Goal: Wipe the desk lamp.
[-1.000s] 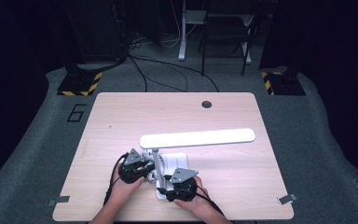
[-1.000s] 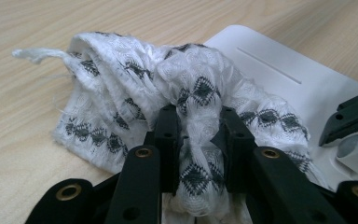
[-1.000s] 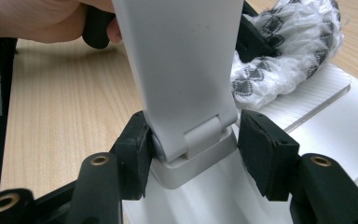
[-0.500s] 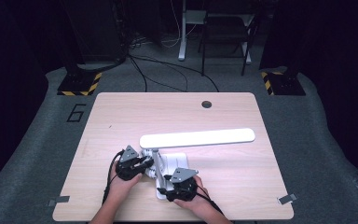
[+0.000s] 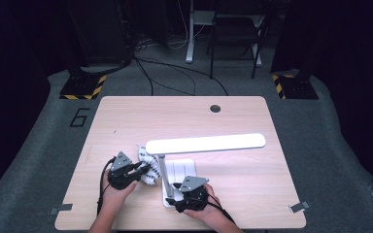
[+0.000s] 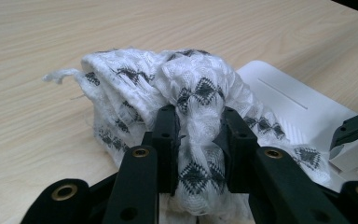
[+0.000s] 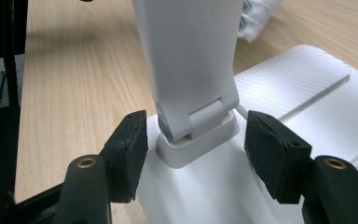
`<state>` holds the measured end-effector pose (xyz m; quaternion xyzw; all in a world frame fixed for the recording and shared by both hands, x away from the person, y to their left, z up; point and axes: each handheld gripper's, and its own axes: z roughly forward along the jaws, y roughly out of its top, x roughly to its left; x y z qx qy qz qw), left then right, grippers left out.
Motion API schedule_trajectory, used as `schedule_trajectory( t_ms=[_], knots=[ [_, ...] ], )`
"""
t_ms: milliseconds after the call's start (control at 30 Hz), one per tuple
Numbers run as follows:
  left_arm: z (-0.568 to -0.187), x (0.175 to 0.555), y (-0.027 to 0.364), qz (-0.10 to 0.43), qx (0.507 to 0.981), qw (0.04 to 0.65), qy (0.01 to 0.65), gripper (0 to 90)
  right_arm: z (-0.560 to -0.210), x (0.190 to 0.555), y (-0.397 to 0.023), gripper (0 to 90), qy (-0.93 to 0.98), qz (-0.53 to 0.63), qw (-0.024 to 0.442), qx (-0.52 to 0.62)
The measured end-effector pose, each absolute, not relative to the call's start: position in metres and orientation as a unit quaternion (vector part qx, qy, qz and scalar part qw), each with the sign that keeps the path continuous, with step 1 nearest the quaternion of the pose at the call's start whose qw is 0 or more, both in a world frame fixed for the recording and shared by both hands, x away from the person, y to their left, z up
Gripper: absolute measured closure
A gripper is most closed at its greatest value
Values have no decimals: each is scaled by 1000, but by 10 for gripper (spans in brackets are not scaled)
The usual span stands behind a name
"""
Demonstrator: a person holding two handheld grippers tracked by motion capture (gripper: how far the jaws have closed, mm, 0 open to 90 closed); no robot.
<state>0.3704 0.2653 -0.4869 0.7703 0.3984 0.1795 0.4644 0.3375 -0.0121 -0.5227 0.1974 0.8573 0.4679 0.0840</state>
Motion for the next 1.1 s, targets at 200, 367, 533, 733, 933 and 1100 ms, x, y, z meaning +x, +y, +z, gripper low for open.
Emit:
schedule_trajectory(
  t_ms=[200,367,533,733,933,1100],
  knots=[
    [-482,366,280,190,761,463,412,707,-519,335,-19,387,854,473,90,198],
    [-478,361,296,206,749,460,431,707,-516,332,-31,379,854,468,102,201],
    [-479,360,305,231,743,445,443,708,-514,331,-35,379,853,469,104,206],
    [-488,363,324,232,734,428,474,708,-515,333,-37,378,851,469,113,209],
    [-497,366,332,236,737,402,489,706,-516,333,-37,379,849,468,114,216],
    [-507,370,336,230,740,382,504,683,-516,333,-38,379,848,468,118,217]
  ],
)
